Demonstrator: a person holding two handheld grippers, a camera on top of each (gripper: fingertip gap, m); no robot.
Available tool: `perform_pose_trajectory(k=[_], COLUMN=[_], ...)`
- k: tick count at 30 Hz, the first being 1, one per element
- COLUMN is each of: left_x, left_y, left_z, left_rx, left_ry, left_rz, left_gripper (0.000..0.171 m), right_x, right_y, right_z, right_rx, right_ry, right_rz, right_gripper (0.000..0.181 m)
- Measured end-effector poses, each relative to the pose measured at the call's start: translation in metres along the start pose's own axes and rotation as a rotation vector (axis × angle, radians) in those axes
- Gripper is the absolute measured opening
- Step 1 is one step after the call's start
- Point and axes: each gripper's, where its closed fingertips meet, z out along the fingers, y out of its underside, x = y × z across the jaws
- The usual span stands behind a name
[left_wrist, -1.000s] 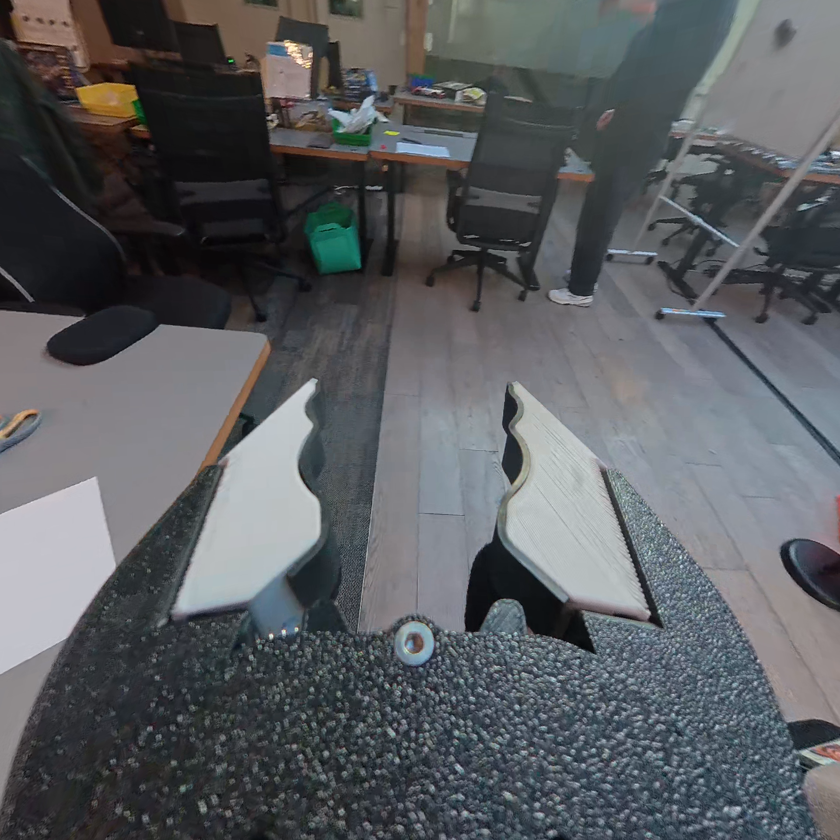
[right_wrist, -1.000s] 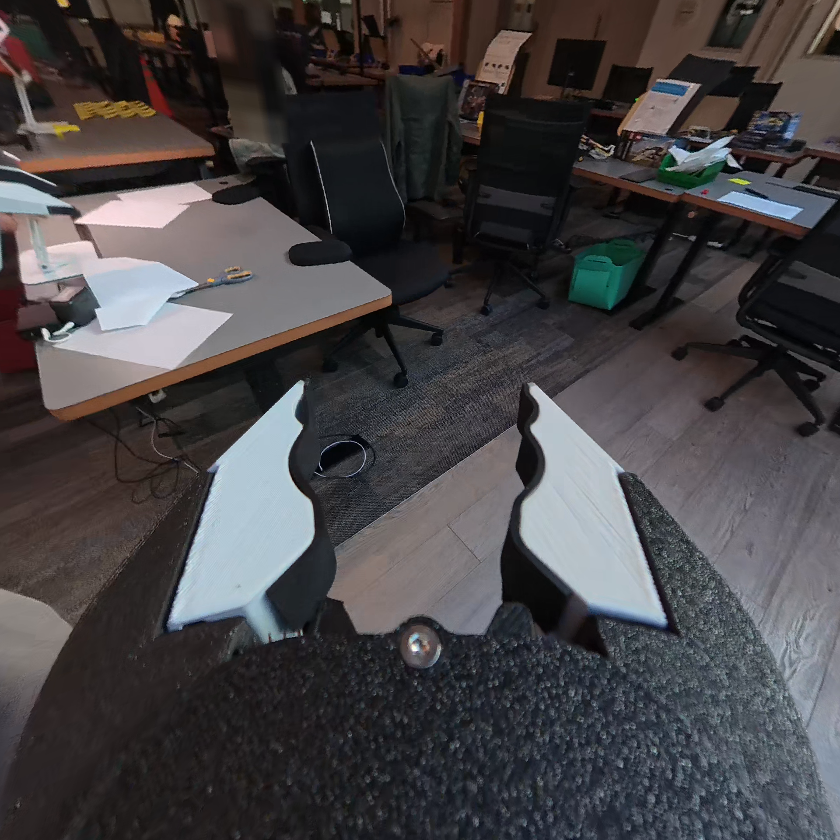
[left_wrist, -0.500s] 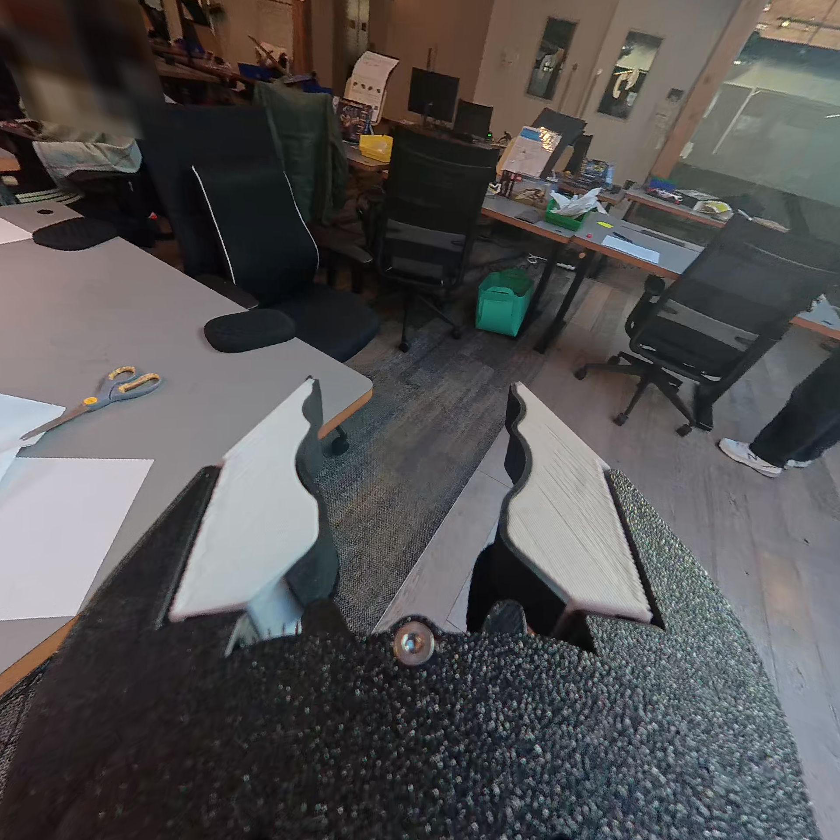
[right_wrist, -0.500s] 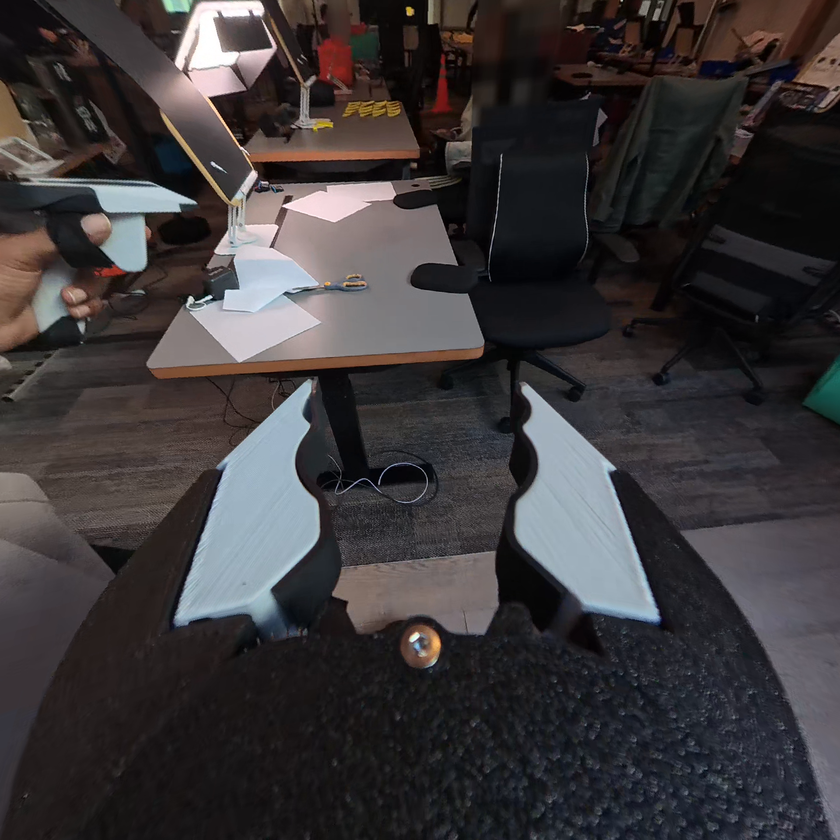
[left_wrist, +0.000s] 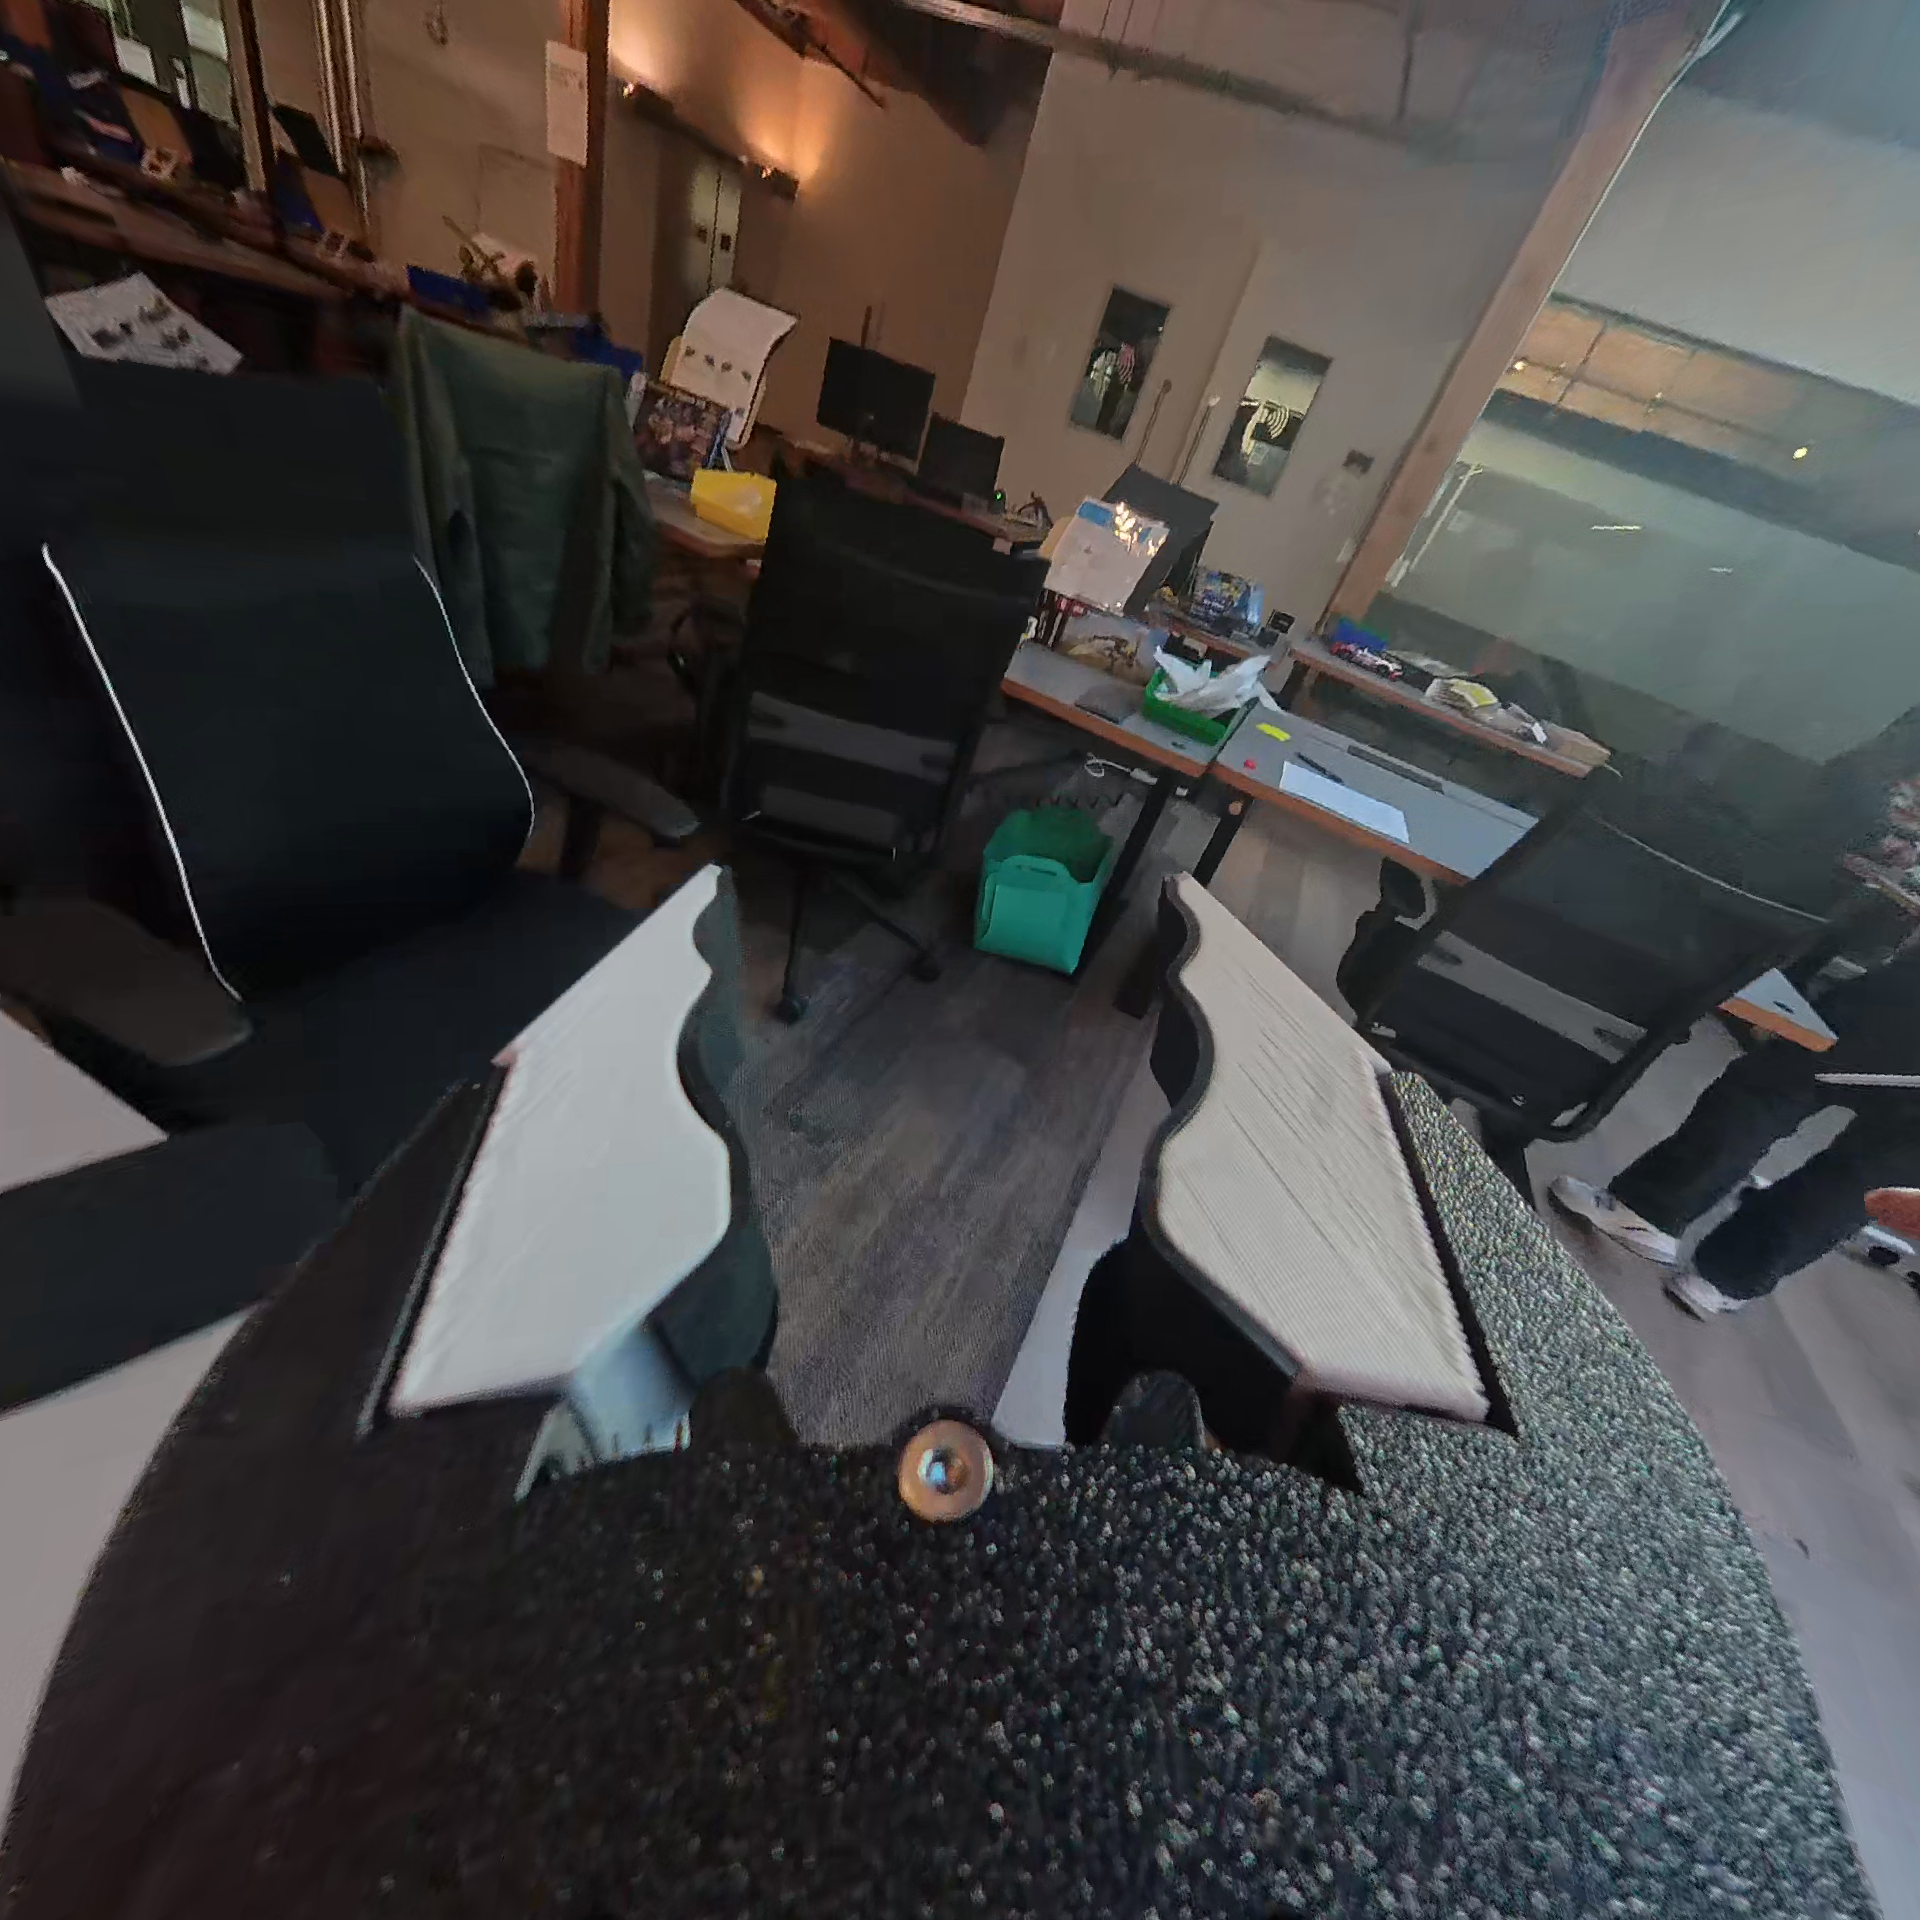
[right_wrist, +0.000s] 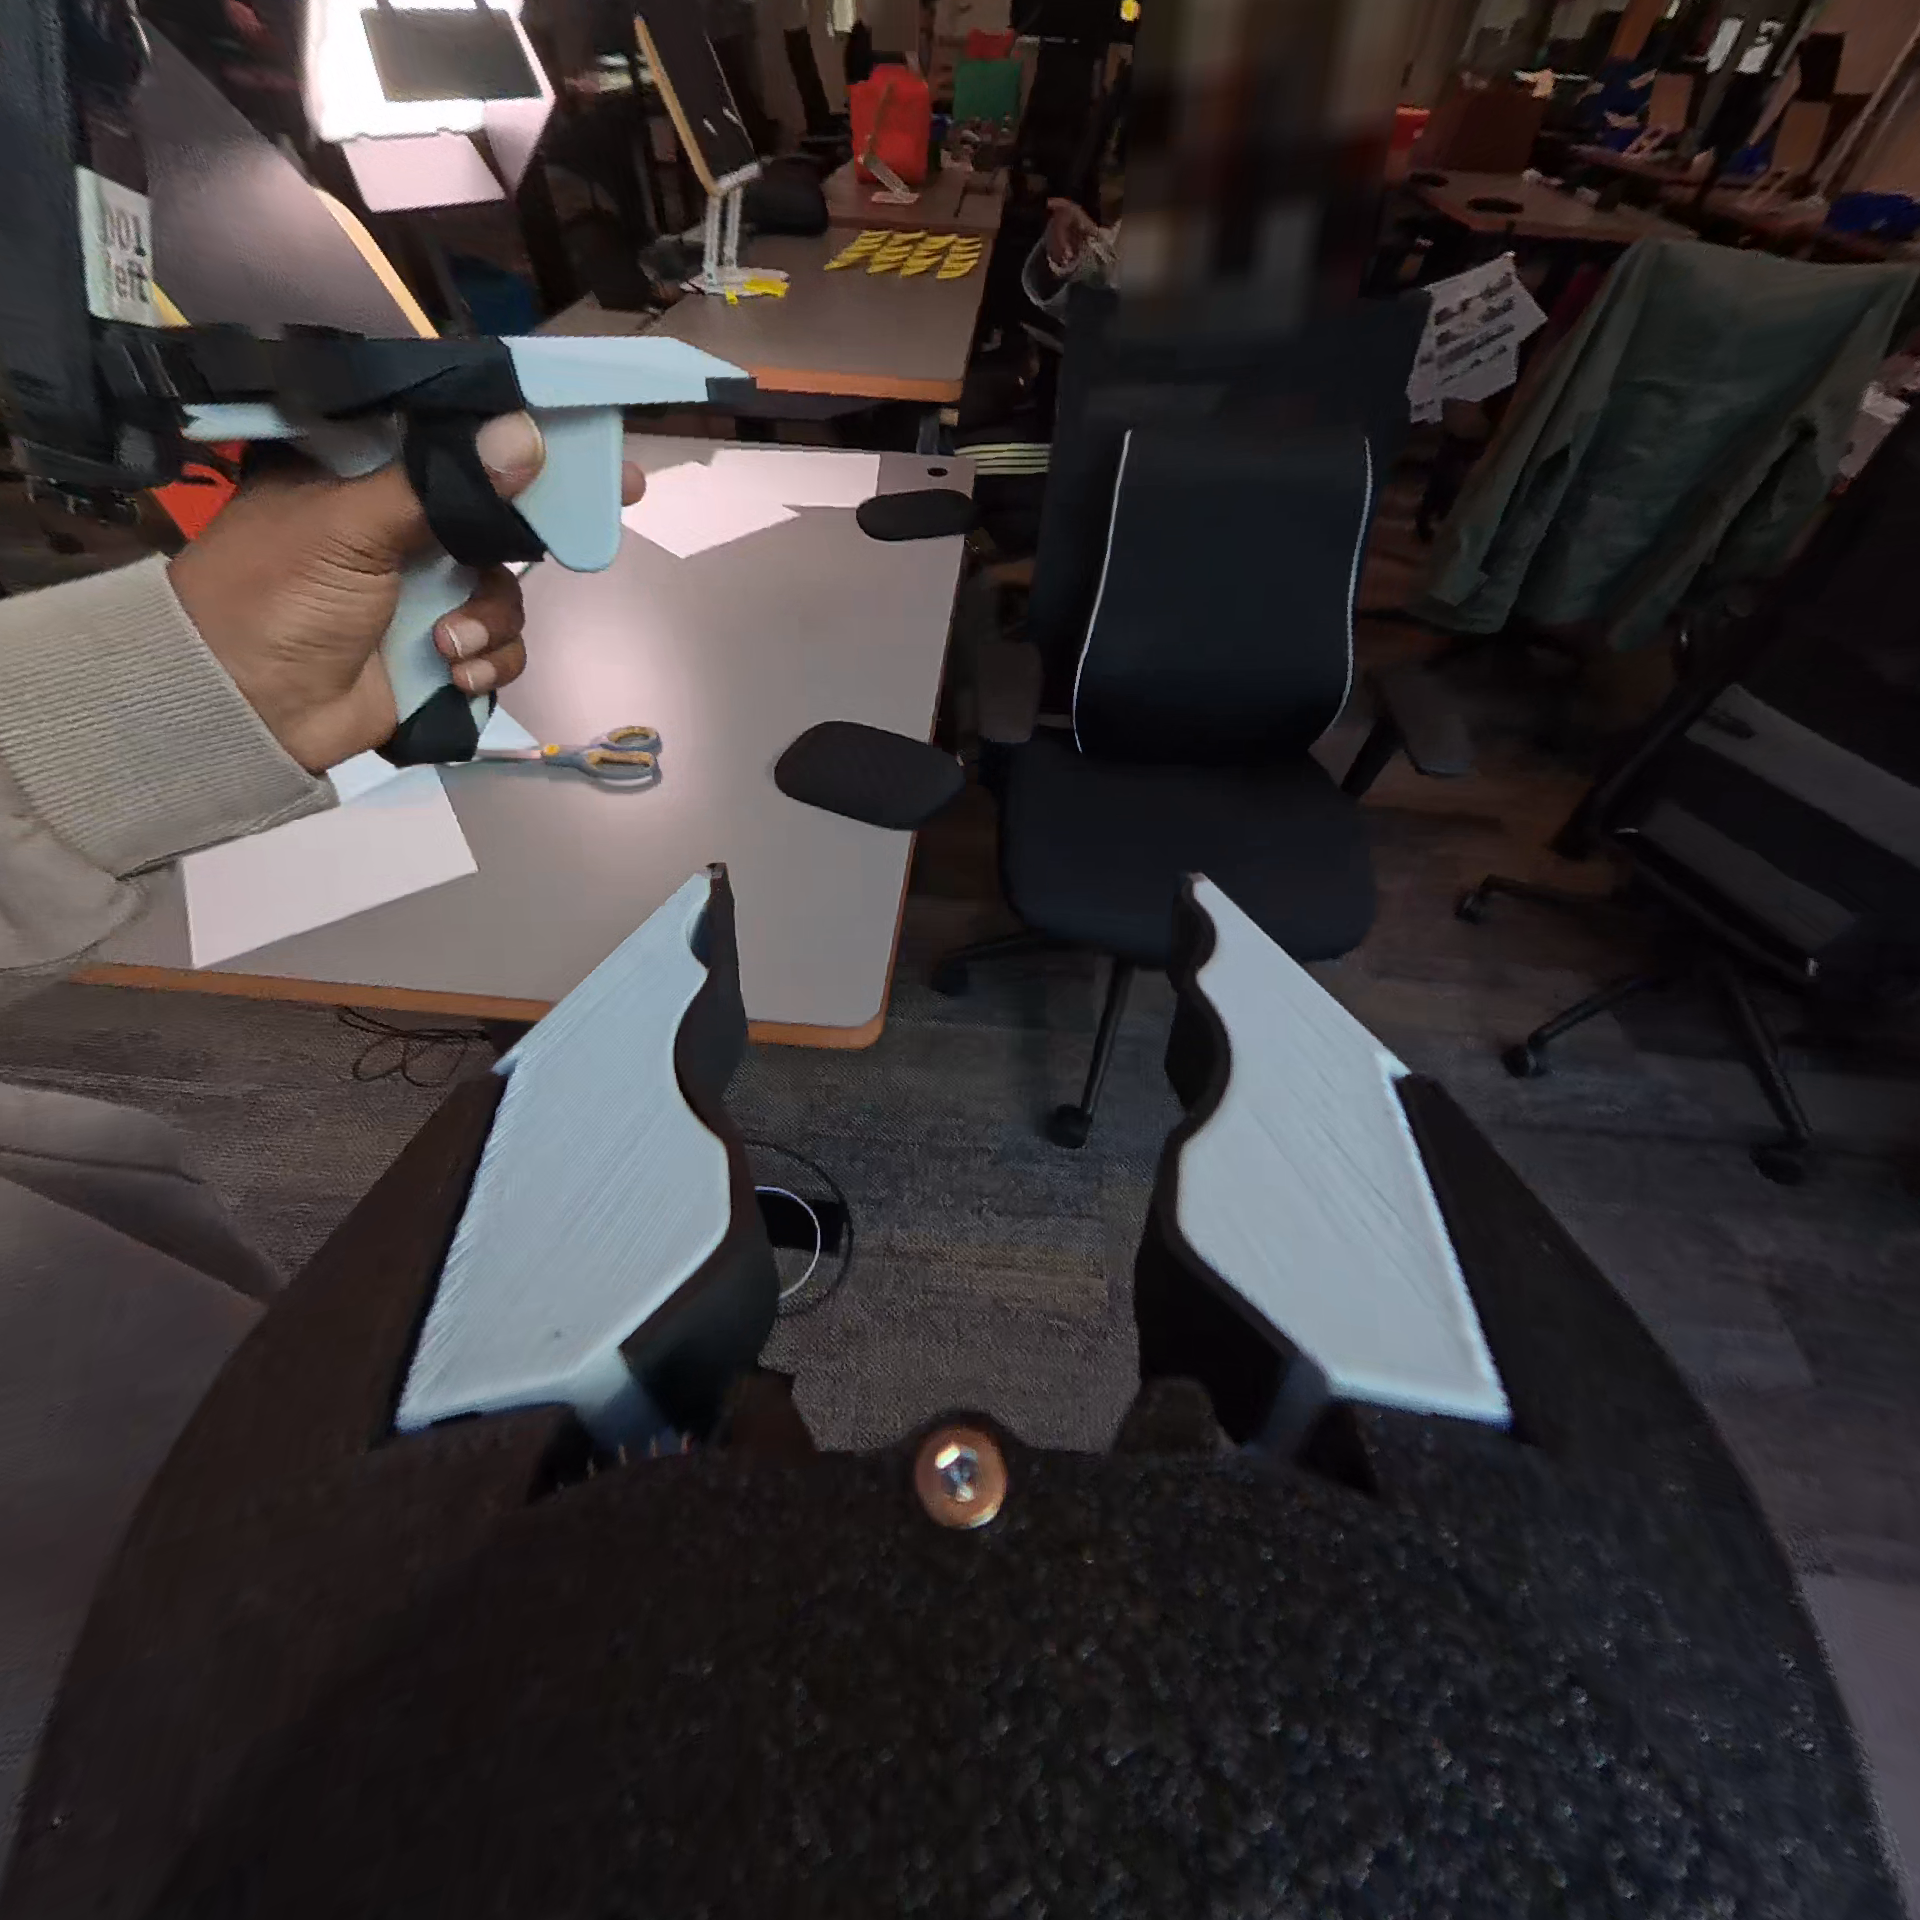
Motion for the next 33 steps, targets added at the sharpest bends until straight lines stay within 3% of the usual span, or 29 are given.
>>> perform_pose_trajectory(k=[3,7,12,18,22,26,30,33], left_x=[-0.024,-0.091,-0.169,-0.214,-0.242,-0.281,-0.320,-0.335], left_y=[-0.024,-0.003,0.033,0.000,0.002,0.026,0.025,0.018], left_z=[0.038,0.054,0.030,-0.004,-0.035,-0.075,-0.111,-0.139], left_rx=[0.013,-0.048,-0.119,0.075,0.138,0.158,0.176,0.210], left_ry=[-0.049,-0.243,-0.605,-0.985,-1.161,-1.306,-1.407,-1.505], left_rz=[0.073,0.067,0.000,-0.098,-0.128,-0.185,-0.196,-0.201], left_gripper=[0.079,0.079,0.078,0.078,0.078,0.077,0.077,0.077], right_x=[0.034,0.061,0.093,0.108,0.083,0.024,-0.045,-0.093], right_y=[-0.017,-0.014,-0.020,-0.056,-0.085,-0.098,-0.112,-0.102], right_z=[0.067,0.157,0.256,0.364,0.437,0.504,0.544,0.572], right_rx=[0.042,0.028,-0.017,-0.066,-0.051,-0.048,-0.013,-0.076], right_ry=[-0.132,-0.343,-0.618,-0.924,-1.068,-1.157,-1.233,-1.339], right_rz=[0.050,0.045,-0.032,-0.264,-0.346,-0.354,-0.348,-0.374], right_gripper=[0.081,0.082,0.082,0.082,0.081,0.080,0.080,0.081])
